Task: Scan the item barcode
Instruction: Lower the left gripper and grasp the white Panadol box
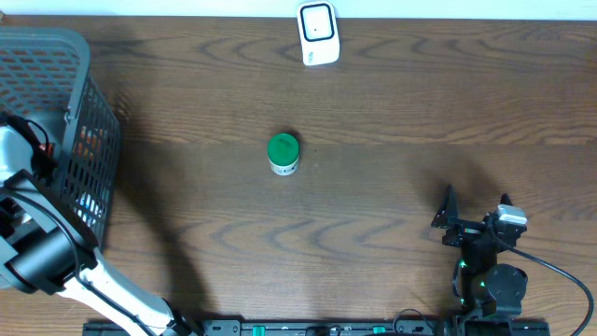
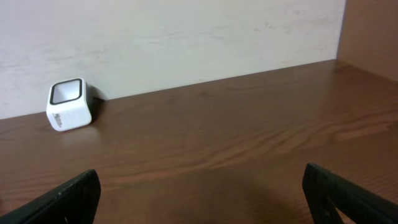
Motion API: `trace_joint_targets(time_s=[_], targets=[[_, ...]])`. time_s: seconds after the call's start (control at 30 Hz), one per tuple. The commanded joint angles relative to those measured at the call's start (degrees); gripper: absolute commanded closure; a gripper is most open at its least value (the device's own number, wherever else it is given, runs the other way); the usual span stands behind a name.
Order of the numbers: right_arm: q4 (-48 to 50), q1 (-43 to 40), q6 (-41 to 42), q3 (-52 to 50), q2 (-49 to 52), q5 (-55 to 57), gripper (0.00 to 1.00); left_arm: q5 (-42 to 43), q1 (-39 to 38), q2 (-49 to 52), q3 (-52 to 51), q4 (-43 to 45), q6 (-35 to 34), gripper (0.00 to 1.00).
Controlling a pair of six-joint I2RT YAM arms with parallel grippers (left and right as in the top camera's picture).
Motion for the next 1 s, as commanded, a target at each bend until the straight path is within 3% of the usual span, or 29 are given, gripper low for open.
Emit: trace_joint_targets(time_s=[0.0,0.2,0.3,0.43,0.9,0.93,0.97], targets=[[-0.1,-0.2,-0.6,-0.1,-0.2,0.3,0.01,-1.5,0.3,1.4,8.0,-4.6,-0.9,0.39],[-0.1,-0.2,-0.6,-0.1,-0.2,0.3,0.01,-1.4,0.3,1.3,21.7,-13.7,-0.9,0.37],[-0.1,-0.2,-0.6,-0.1,-0.2,0.3,0.01,-1.4,0.3,1.0,22.4,-15.0,-0.9,0.11],[-0.1,-0.2,-0.6,-0.1,-0.2,0.3,0.01,-1.4,0.3,1.1,16.9,-13.4,-0.9,0.01],[-0.1,-0.2,-0.6,-0.1,-0.2,0.3,0.01,-1.2,0.3,1.1,-4.2,2.4,-2.9,0.01],[-0.1,-0.2,-0.6,-0.1,-0.2,0.3,0.01,-1.2,0.3,1.1,-4.8,3.0,-2.9,0.06],[-0.1,-0.2,-0.6,-0.1,-0.2,0.3,0.01,-1.2,0.3,1.1,-5.2,3.3,-2.9,0.18]])
